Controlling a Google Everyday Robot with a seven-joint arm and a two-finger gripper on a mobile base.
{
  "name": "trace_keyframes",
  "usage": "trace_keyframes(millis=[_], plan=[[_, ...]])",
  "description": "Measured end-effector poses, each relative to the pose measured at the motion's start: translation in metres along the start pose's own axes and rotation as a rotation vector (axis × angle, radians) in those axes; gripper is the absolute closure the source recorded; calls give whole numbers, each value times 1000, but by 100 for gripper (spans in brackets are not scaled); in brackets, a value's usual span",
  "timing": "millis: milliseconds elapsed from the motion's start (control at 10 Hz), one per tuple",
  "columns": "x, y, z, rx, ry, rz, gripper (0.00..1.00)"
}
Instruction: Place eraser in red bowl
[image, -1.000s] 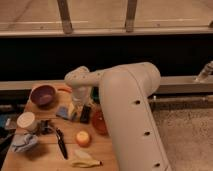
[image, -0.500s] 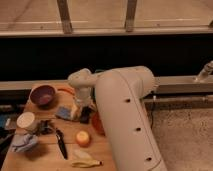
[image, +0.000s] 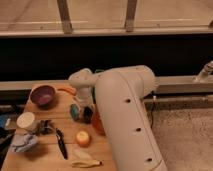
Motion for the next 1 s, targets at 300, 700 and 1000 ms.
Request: trace_keyframes(millis=[300,700,1000], plan=[[1,5,-5,1,-11,-12,99],[-1,4,-38,12,-77,-28,100],[-6,1,-81,44,-135,-45,100]])
